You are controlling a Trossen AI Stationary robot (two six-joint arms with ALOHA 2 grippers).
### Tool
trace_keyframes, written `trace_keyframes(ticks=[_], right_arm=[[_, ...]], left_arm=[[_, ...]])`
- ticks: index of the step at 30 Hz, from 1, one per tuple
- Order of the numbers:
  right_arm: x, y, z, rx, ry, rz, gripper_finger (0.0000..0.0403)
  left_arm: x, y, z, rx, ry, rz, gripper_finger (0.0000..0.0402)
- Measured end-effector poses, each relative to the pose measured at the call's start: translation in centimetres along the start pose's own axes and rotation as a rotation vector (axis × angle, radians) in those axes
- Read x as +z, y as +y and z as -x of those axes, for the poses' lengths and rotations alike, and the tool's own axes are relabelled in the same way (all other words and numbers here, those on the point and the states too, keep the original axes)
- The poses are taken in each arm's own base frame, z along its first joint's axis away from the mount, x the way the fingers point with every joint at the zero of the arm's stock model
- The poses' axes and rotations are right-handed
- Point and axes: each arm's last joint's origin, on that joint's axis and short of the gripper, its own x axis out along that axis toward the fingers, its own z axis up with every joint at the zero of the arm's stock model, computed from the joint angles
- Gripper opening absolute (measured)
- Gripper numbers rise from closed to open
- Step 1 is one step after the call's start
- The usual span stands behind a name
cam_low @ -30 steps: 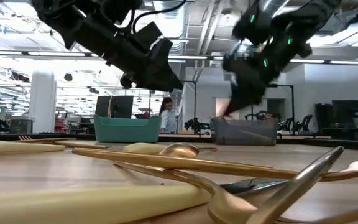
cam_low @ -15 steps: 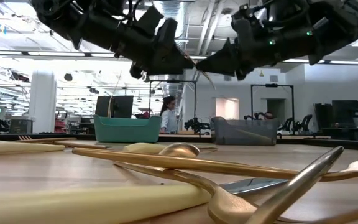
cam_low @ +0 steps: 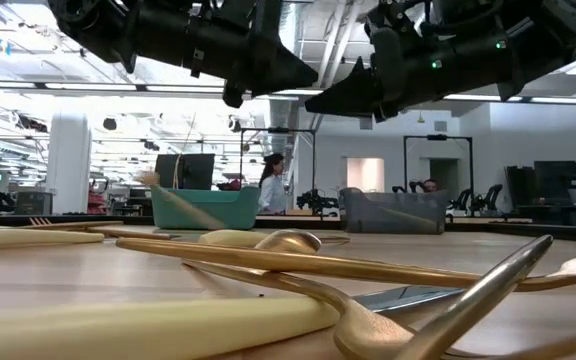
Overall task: Sort silverware by color (type)
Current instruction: Put the gold fork into the orange bin
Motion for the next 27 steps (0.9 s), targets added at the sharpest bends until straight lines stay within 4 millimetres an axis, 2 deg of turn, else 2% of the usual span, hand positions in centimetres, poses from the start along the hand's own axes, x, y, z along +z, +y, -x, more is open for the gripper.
trace_keyframes(ticks=[3,7,12,14,17,21,27], right_arm=[[0.0,0.1,0.0,0.002,0.005,0.005,0.0016],[-0.6,-0.1,0.0,-0.013,0.06,-0.01,0.0029],[-2.1,-2.1,-0.2,-0.112,0.219,-0.164,0.0076],[-2.8,-2.7,-0.3,-0.123,0.272,-0.224,0.0094],[-3.6,-3.0,-0.4,-0.142,0.332,-0.282,0.0114],[-3.7,-2.8,-0.2,-0.143,0.347,-0.308,0.0124],[-3.4,-1.9,0.1,-0.113,0.337,-0.306,0.0126]], left_arm=[[-0.1,-0.2,0.1,-0.03,0.011,-0.022,0.0008],[-0.4,-0.3,0.8,-0.009,0.109,-0.094,0.0002],[-1.4,0.3,2.1,0.124,0.292,-0.134,0.0005],[-1.9,0.5,2.3,0.127,0.347,-0.133,0.0009],[-3.2,0.6,2.6,0.037,0.482,-0.144,0.002],[-5.1,0.7,4.0,-0.051,0.732,-0.171,0.0046],[-6.9,1.2,6.7,0.012,1.027,-0.241,0.0087]])
